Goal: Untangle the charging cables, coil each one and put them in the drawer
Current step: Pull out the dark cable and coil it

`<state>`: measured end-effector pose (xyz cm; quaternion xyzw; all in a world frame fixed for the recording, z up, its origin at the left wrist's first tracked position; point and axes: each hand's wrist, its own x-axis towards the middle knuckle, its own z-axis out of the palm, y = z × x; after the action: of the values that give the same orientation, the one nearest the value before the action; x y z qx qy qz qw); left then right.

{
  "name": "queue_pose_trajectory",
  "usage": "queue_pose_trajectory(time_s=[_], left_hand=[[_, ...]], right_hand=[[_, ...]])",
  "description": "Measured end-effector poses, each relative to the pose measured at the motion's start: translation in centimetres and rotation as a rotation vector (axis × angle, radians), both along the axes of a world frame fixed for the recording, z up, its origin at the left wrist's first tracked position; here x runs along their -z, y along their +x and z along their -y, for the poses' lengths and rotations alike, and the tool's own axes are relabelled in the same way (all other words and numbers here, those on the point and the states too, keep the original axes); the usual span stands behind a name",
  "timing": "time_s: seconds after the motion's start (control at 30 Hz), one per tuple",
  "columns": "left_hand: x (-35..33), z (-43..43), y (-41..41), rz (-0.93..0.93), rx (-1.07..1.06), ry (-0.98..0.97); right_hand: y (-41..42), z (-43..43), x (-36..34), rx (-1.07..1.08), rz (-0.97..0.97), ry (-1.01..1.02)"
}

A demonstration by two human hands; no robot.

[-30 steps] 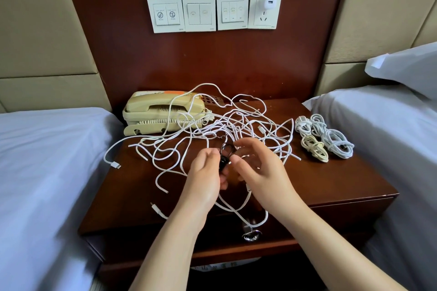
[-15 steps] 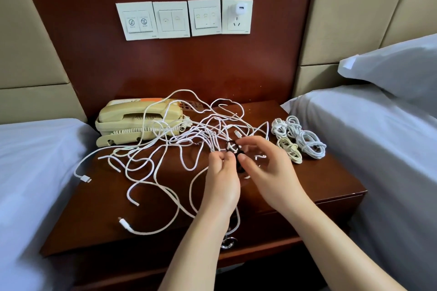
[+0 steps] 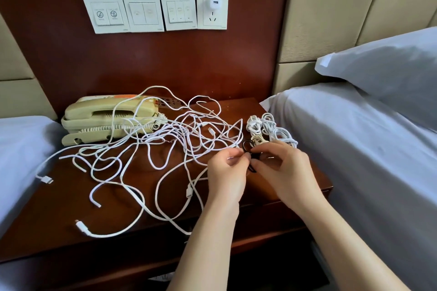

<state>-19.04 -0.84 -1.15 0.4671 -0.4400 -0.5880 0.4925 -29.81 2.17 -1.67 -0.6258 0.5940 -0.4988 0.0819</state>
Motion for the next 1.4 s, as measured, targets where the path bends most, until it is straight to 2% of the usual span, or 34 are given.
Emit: queue_pose_trajectory(time_s=[0.13, 0.23, 0.3, 0.37, 0.43, 0.53, 1.03, 1.23, 1.4], left_hand=[[0.0, -0.2, -1.3, -0.091, 0.008, 0.083], [0.3, -0.5, -2.2, -0.131, 0.049, 0.095], [0.9, -0.6, -2.7, 0.003, 0.075, 0.018], [1.6, -0.5, -3.0, 0.283, 0.123, -0.177], [2.0, -0.6, -3.2, 0.486, 0.212, -0.339], [2.3, -0.8, -3.3, 0.582, 0.285, -0.426], [2.0, -0.6, -2.1, 0.672, 0.368, -0.51], [1.1, -0.5, -1.2, 0.646, 0.355, -0.531], [-0.1, -0.4, 0.8, 0.668, 0.277, -0.568]], right_hand=[[-1.1, 0.2, 0.7, 0.046, -0.17, 0.018], [-2.4, 0.4, 0.7, 0.115, -0.162, 0.019], [-3.9, 0.4, 0.7, 0.179, -0.149, 0.044], [-5.4, 0.3, 0.9, 0.244, -0.164, 0.106], [-6.6, 0.3, 1.2, 0.282, -0.177, 0.192], [-7.0, 0.3, 1.4, 0.289, -0.175, 0.257], [-6.1, -0.2, 1.2, 0.304, -0.211, 0.286], [-5.8, -0.1, 1.0, 0.305, -0.297, 0.201], [-3.7, 0.2, 1.0, 0.163, -0.353, 0.073]])
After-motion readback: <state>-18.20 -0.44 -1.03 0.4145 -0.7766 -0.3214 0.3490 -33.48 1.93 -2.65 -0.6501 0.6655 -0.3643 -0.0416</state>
